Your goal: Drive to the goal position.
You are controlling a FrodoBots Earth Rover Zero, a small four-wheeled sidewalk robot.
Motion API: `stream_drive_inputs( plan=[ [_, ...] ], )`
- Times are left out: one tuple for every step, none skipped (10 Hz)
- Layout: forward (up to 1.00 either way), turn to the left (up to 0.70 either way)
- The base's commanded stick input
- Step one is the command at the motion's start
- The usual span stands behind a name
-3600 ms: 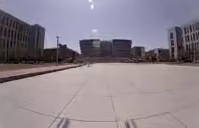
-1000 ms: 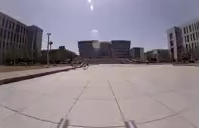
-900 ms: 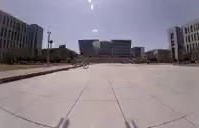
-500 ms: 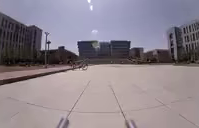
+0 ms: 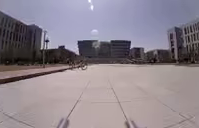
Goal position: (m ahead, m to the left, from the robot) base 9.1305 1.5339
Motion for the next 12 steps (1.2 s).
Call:
stream_drive_inputs(
  plan=[
    [1.00,0.00],
    [1.00,0.00],
    [1.00,0.00],
    [1.00,0.00],
    [1.00,0.00],
    [1.00,0.00],
    [1.00,0.00],
    [1.00,0.00],
    [1.00,0.00],
    [1.00,0.00],
    [1.00,0.00],
    [1.00,0.00]
  ],
)
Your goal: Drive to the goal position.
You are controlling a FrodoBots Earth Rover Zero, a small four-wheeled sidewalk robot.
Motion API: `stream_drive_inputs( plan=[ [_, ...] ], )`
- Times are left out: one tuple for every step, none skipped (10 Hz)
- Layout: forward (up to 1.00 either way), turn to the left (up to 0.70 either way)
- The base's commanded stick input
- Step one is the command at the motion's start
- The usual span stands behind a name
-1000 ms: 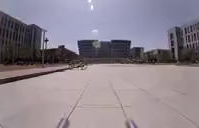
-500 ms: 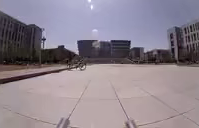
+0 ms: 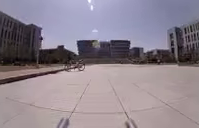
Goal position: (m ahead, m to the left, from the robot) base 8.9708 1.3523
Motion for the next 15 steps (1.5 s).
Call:
stream_drive_inputs(
  plan=[
    [1.00,0.00],
    [1.00,0.00],
    [1.00,0.00],
    [1.00,0.00],
    [1.00,0.00],
    [1.00,0.00],
    [1.00,0.00],
    [1.00,0.00],
    [1.00,0.00],
    [1.00,0.00],
    [1.00,0.00],
    [1.00,0.00],
    [1.00,0.00],
    [1.00,-0.29],
    [1.00,-0.32]
  ],
)
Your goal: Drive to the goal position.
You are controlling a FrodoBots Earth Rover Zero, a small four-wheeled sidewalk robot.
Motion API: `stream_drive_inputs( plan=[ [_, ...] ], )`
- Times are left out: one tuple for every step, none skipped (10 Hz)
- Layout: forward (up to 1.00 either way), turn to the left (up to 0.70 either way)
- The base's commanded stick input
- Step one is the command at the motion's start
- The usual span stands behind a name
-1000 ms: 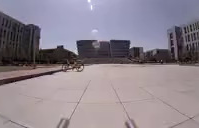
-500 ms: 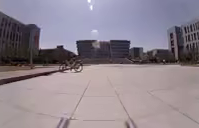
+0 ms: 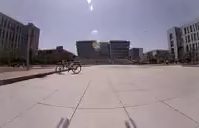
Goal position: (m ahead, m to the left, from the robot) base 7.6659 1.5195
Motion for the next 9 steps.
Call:
stream_drive_inputs(
  plan=[
    [1.00,-0.35],
    [1.00,-0.38],
    [1.00,-0.39],
    [1.00,-0.29],
    [1.00,-0.08],
    [1.00,0.00],
    [1.00,0.00],
    [1.00,0.00],
    [1.00,0.00]
  ],
)
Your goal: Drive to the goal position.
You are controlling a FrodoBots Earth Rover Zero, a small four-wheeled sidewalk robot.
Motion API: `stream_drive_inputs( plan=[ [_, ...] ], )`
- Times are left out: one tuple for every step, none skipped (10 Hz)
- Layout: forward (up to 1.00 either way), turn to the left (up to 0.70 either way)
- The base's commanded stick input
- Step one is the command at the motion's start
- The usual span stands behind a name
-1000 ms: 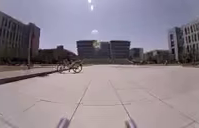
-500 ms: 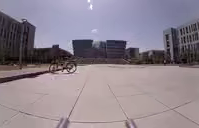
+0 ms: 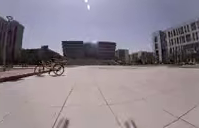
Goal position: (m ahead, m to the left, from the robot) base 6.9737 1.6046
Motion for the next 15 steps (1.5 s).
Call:
stream_drive_inputs(
  plan=[
    [1.00,0.00],
    [1.00,0.00],
    [1.00,0.00],
    [1.00,0.00],
    [1.00,0.00],
    [1.00,0.00],
    [1.00,0.00],
    [1.00,0.00],
    [1.00,0.00],
    [1.00,0.00],
    [1.00,0.00],
    [1.00,0.00],
    [1.00,0.00],
    [1.00,0.00],
    [1.00,0.00]
  ],
)
